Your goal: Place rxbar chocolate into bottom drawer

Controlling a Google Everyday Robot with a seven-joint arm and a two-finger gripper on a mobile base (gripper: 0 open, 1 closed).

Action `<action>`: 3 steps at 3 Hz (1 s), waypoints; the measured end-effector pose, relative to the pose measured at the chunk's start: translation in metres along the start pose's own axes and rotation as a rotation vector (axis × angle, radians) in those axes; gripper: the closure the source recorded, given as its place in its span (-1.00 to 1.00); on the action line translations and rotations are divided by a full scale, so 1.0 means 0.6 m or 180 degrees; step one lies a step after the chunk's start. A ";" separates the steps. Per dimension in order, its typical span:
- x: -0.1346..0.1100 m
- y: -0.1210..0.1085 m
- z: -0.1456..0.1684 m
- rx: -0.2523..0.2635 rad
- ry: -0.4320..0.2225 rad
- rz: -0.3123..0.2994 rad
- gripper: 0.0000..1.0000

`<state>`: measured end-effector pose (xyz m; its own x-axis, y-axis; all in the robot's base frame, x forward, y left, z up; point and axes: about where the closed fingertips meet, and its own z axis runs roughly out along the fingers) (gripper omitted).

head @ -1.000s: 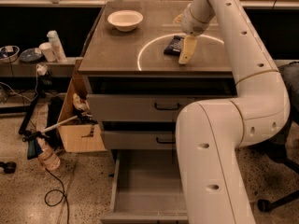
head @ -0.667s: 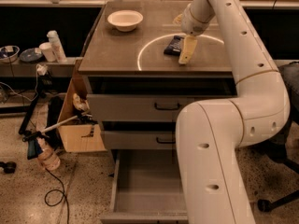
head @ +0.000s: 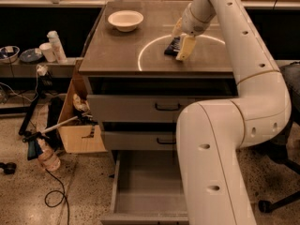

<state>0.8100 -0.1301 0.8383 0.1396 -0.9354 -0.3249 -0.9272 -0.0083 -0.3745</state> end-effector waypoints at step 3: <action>0.000 0.000 0.000 0.0000 0.0000 0.0000 1.00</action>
Offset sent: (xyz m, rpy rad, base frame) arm 0.0000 0.0000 0.0000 0.0000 0.0000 0.0000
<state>0.8100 -0.1301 0.8383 0.1396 -0.9354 -0.3249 -0.9272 -0.0082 -0.3745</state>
